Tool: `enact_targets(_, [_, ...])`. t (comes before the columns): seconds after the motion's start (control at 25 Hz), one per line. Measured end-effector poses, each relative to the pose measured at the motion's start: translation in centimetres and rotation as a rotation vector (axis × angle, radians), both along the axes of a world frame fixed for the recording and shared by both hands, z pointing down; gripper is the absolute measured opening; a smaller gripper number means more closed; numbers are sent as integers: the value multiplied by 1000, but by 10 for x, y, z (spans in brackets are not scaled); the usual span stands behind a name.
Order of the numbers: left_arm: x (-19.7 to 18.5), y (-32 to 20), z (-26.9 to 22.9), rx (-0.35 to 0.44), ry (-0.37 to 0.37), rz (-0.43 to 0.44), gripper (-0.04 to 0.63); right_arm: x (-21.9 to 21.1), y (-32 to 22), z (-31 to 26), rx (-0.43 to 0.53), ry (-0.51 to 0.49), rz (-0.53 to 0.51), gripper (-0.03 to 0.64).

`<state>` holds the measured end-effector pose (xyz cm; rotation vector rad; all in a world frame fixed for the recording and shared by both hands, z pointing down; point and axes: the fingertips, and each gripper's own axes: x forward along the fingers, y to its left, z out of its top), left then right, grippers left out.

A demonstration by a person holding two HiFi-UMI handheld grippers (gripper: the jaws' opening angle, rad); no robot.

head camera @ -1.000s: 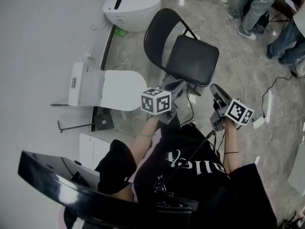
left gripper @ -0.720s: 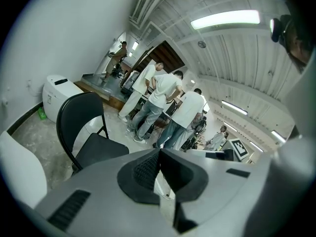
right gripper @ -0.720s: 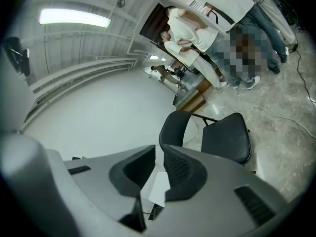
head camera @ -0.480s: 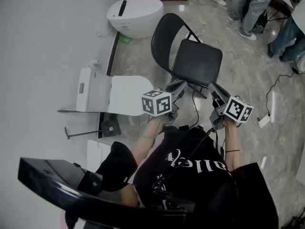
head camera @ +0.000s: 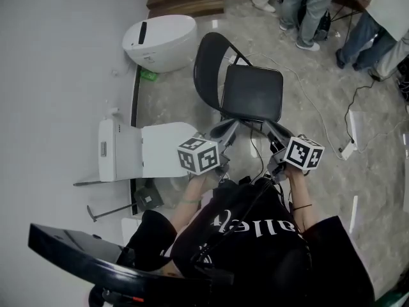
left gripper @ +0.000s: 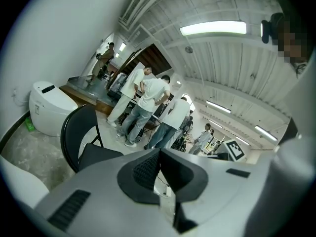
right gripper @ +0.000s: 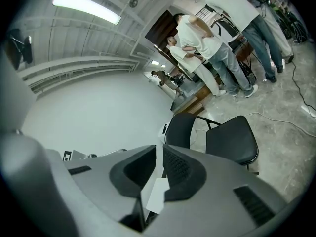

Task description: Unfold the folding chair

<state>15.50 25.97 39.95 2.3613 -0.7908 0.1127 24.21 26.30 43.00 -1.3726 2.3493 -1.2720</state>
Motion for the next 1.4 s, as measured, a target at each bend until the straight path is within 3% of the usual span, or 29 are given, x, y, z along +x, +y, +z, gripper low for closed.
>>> enact_targets(0.4, [-3,9,8,1,-17,15,5,4,15,0,-4,29,63,41])
enact_targets(1.4, [9,2,9,-12,-31,-22,5,20,9,-2,-7,35,32,35])
